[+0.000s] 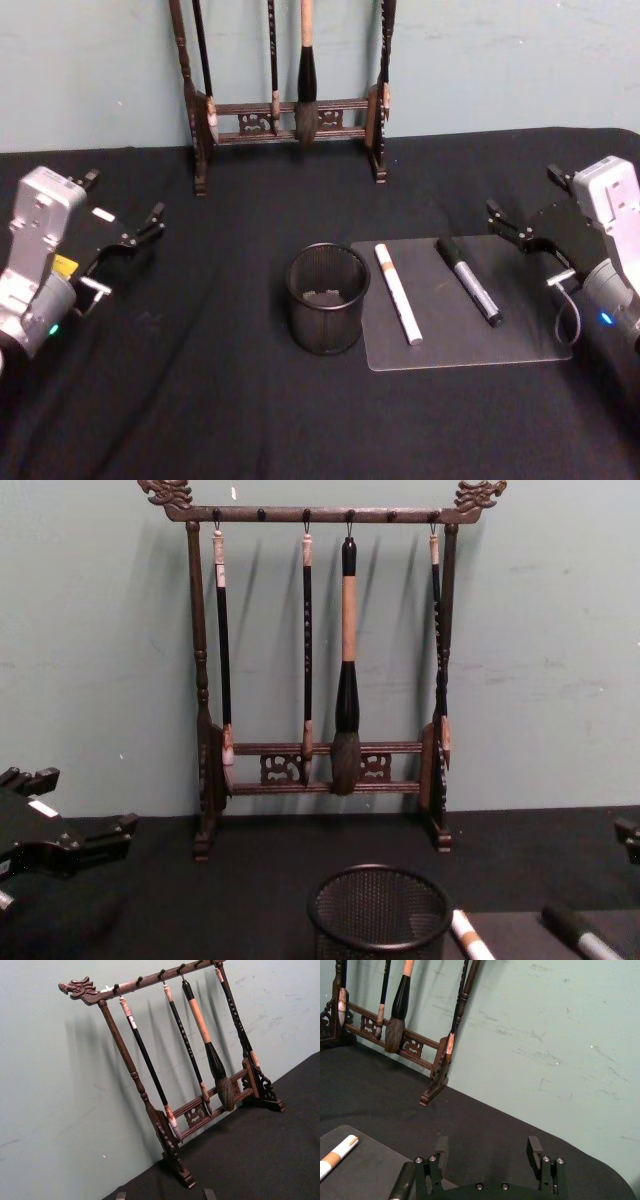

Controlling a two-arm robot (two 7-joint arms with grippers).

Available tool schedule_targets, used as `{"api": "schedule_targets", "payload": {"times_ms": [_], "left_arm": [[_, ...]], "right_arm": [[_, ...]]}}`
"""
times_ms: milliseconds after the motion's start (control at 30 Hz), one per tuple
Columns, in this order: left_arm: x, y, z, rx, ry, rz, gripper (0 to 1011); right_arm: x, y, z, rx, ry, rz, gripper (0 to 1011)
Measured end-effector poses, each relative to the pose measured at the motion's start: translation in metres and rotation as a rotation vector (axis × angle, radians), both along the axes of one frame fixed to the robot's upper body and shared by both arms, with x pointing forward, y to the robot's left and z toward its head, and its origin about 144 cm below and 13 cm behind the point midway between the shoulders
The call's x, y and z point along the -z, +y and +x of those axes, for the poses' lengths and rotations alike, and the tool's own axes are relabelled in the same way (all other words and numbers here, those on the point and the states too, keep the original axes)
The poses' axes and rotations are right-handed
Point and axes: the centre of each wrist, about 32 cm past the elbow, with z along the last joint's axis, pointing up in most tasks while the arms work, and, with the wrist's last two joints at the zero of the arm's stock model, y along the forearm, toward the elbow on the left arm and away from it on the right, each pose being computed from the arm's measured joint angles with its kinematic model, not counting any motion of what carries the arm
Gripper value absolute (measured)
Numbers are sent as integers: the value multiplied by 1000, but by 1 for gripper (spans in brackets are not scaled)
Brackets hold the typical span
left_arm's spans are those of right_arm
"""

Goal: Pick up the water-based marker from the table and place it into the pen holder.

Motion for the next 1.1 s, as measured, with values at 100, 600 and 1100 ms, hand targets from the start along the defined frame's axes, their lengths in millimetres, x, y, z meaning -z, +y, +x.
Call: {"api": "schedule_targets", "payload": {"times_ms": [100,600,1100], "left_arm": [[0,0,0,0,0,0,1001],[0,0,0,0,0,0,1001],[0,0,0,0,0,0,1001]], "right_arm": [[0,0,0,0,0,0,1003],[0,0,0,0,0,0,1002],[0,0,0,0,0,0,1002]]}}
